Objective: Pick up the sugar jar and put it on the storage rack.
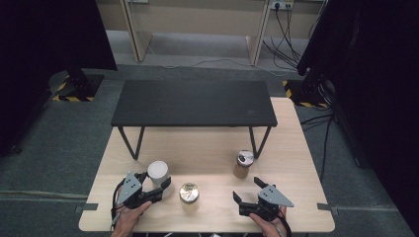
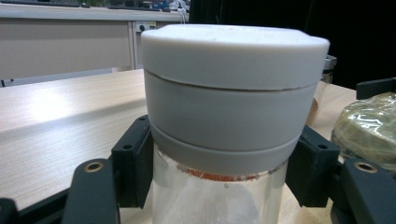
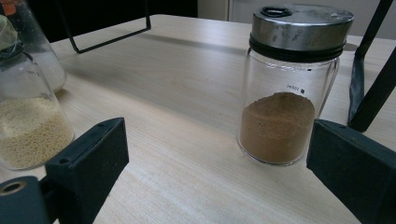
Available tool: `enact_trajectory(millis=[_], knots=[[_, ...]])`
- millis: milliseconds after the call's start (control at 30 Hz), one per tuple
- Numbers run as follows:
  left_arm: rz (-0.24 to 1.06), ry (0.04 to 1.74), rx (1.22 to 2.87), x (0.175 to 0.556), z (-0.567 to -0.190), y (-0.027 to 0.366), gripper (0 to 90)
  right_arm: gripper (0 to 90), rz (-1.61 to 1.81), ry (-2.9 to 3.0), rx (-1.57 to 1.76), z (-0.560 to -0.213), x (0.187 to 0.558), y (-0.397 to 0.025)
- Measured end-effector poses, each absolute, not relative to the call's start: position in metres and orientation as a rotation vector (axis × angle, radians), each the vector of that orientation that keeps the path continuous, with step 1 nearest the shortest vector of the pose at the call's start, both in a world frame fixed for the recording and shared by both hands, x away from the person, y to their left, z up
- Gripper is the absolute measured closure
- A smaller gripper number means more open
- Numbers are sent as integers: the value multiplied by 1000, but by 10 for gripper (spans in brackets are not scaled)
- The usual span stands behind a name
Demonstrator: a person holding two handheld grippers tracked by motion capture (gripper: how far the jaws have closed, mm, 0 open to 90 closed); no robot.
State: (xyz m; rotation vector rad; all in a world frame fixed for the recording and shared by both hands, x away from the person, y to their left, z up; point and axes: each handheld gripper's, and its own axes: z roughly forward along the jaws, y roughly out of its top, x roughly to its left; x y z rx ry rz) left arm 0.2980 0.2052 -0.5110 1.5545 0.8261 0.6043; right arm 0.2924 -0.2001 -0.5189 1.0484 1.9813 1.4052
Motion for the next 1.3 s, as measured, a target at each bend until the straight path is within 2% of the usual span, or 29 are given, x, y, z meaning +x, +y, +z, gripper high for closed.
enact_trajectory(millis=[1300], knots=[[588,863,1567,297,-498,208,350,60,1421,1975,1050,-518,292,-200]])
